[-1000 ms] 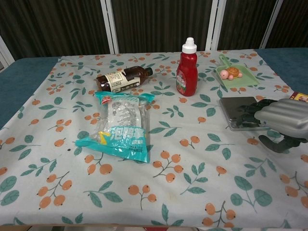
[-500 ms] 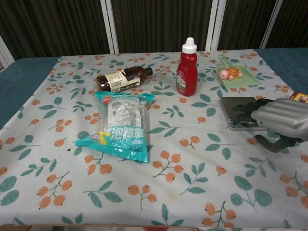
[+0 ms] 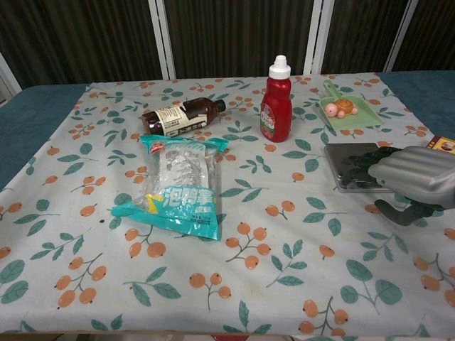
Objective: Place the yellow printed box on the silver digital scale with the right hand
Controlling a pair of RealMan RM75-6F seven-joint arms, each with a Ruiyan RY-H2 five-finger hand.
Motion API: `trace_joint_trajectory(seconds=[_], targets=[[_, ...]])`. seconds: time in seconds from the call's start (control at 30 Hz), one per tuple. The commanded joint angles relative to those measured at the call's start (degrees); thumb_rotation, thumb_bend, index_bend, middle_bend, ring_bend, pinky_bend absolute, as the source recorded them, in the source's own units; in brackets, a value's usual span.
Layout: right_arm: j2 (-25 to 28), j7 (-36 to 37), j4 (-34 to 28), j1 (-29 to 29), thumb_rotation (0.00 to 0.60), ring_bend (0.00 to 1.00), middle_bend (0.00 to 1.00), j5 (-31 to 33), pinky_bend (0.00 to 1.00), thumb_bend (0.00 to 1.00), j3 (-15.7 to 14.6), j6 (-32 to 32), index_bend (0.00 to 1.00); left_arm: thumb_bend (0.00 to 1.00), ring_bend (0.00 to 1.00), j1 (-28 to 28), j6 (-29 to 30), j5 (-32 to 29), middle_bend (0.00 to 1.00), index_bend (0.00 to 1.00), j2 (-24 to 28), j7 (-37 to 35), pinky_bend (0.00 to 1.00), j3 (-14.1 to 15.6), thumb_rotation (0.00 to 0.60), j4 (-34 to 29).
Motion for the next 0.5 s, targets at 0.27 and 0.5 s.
trace_joint_trajectory(seconds=[0.27,0.5], targets=[[-0.42,-0.59,0.41,0.59,0.600,0.00,0.00,1.21,0.00,0.73,-0.81,0.19,0.29,0.45,0.00,-0.03,0.02,-0.01,0.00,0.00,0.03,-0.14,0.11,-0.04,0.600,-0.06],[-0.51,-0.03,0.43,0.79,0.600,0.00,0.00,1.46,0.00,0.73,-1.01,0.76,0.28,0.45,0.00,0.03,0.19,0.11,0.00,0.00,0.03,-0.26,0.11,0.00,0.600,0.05]])
